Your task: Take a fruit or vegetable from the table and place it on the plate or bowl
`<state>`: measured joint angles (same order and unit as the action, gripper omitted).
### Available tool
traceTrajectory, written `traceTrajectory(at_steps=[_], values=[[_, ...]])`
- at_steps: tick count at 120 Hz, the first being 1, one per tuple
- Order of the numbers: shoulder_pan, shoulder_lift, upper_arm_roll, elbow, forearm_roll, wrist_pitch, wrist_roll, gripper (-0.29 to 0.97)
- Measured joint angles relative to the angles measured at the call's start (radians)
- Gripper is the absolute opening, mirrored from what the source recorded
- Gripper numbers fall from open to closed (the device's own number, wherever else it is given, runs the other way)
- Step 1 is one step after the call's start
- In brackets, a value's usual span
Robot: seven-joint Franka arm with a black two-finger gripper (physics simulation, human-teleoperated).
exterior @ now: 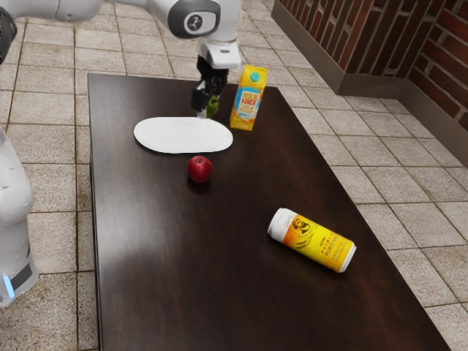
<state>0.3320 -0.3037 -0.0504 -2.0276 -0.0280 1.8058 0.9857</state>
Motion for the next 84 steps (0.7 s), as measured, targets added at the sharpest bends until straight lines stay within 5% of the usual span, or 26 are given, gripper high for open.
traceTrajectory(at_steps=[29,52,66,84], values=[[0.001,0.042,0.188,0.015,0.066,0.004,0.034,0.32],[0.000,0.078,0.217,0.032,0.083,0.019,0.059,0.32],[0.000,0.085,0.224,0.029,0.078,0.037,0.078,0.52],[0.000,0.084,0.226,0.031,0.077,0.044,0.098,0.62]])
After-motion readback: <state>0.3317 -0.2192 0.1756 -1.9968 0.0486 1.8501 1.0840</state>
